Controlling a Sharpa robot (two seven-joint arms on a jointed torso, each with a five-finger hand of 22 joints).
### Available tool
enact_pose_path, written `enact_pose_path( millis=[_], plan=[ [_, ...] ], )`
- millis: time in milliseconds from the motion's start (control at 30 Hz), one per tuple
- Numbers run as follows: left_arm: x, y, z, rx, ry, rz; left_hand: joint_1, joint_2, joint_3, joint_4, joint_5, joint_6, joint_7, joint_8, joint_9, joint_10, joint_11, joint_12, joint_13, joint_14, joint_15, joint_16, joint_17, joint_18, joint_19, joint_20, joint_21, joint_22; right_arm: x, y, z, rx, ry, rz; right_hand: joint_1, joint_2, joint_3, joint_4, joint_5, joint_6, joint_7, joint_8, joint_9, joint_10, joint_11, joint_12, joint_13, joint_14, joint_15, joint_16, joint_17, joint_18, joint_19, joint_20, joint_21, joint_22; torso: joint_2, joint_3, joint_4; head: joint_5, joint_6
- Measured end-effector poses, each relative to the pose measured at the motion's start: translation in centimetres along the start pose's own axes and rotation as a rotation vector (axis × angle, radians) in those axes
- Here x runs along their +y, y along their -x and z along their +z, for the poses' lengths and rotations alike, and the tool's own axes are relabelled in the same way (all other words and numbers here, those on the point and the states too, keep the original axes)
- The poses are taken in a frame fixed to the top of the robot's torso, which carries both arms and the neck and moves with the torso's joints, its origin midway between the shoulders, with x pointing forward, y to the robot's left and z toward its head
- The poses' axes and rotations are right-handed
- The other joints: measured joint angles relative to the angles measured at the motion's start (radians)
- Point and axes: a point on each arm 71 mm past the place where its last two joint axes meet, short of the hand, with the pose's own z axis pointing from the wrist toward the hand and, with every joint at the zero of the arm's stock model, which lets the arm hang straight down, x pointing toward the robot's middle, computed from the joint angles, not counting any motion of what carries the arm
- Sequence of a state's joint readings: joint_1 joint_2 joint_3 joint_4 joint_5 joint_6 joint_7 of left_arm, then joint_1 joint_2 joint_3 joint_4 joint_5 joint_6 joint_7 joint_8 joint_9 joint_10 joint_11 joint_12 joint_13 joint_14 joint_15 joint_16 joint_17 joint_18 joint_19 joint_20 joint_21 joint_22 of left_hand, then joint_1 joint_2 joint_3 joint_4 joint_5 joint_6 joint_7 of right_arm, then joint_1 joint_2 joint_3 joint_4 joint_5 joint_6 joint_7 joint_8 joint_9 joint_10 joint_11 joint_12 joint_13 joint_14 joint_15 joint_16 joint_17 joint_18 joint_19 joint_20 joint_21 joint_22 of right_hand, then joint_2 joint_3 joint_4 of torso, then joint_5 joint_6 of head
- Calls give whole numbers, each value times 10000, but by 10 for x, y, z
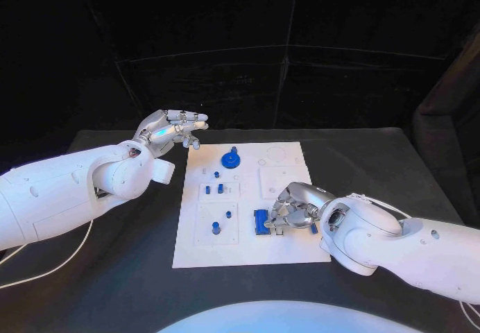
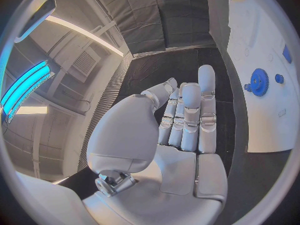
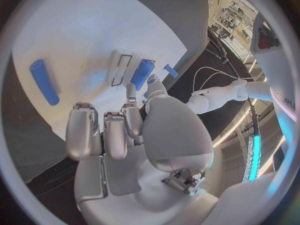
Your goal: Assemble the parts on the task board
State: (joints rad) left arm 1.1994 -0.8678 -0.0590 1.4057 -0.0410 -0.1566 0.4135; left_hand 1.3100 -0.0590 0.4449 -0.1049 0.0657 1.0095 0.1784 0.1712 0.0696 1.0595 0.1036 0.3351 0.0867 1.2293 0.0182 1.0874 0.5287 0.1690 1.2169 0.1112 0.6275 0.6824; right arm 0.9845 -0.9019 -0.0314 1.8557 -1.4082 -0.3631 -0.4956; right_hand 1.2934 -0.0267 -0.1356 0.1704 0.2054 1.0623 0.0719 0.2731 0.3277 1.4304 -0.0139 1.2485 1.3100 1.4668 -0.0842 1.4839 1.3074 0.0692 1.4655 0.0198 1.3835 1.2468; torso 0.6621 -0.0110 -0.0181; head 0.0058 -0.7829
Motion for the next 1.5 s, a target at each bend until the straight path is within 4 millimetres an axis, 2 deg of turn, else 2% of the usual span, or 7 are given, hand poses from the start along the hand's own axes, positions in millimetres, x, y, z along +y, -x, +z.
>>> enact_pose_path(
  millis=[200,367,567,800,967,1367,1500],
  plan=[
    [0,1,0,-12,5,4,0,0,0,0,0,0,0,0,0,0,0,0,0,0,0,0,0,-1,0,0,0,0,-26,14,-18,-333,-415,555,29,102,-118,-48,909,-444,210,-398,-165,-415,229,-906,-598,0,112,-32,0,0,-108,107,-158,-232,-9,1,-30,-86,28],
    [0,1,0,-22,9,9,1,0,0,0,0,0,0,-1,0,0,0,0,0,0,0,0,0,-1,0,0,0,1,-51,26,-32,-533,-1020,714,29,102,-118,-48,1000,-463,229,-446,-195,-481,264,-1140,-761,-37,148,-62,0,1,-108,107,-159,-294,-35,-4,-76,-173,44],
    [0,0,0,-7,10,4,0,0,0,0,0,0,0,-2,0,0,0,0,0,0,0,0,1,0,0,0,0,1,-67,32,-39,-583,-1440,512,29,102,-242,-34,1241,-463,229,-446,-214,-517,228,-1218,-826,-1,184,-62,-1,1,-144,144,-208,-323,-60,-5,-132,-252,61],
    [1,-1,1,18,17,-2,0,0,0,0,0,0,0,-3,0,0,0,0,0,0,0,0,1,-1,0,0,0,1,-73,32,-38,-429,-1710,-15,-31,161,-410,78,1240,-377,191,-446,-212,-516,228,-1268,-877,-1,183,-107,-1,2,-144,144,-208,-342,-64,2,-140,-313,79],
    [2,-1,1,25,41,2,0,0,0,0,0,0,0,-3,0,0,0,0,0,0,0,0,1,-1,0,0,0,1,-74,29,-34,-130,-1830,-455,-158,126,-575,178,997,-312,148,-439,-167,-516,228,-1335,-907,-1,183,-108,-1,2,-144,144,-247,-372,-64,-4,-122,-337,62],
    [3,0,0,30,85,13,0,0,0,0,0,0,0,-3,0,-73,1,93,0,-38,-37,0,-51,-1,-32,32,-37,-11,-74,24,-28,336,-2019,-1203,-157,126,-641,170,914,-264,100,-380,-130,-552,192,-1385,-942,-1,183,-108,7,3,-144,144,-247,-394,-56,-15,-110,-330,15],
    [3,0,0,31,92,14,0,1,0,0,0,0,0,-3,0,-73,1,93,0,-38,-37,0,-50,-1,-32,32,-37,-11,-72,23,-26,429,-2005,-1419,-111,172,-682,130,914,-233,134,-330,-83,-552,192,-1385,-942,-1,183,-108,6,3,-144,144,-247,-394,-56,-16,-109,-337,2]
  ],
)
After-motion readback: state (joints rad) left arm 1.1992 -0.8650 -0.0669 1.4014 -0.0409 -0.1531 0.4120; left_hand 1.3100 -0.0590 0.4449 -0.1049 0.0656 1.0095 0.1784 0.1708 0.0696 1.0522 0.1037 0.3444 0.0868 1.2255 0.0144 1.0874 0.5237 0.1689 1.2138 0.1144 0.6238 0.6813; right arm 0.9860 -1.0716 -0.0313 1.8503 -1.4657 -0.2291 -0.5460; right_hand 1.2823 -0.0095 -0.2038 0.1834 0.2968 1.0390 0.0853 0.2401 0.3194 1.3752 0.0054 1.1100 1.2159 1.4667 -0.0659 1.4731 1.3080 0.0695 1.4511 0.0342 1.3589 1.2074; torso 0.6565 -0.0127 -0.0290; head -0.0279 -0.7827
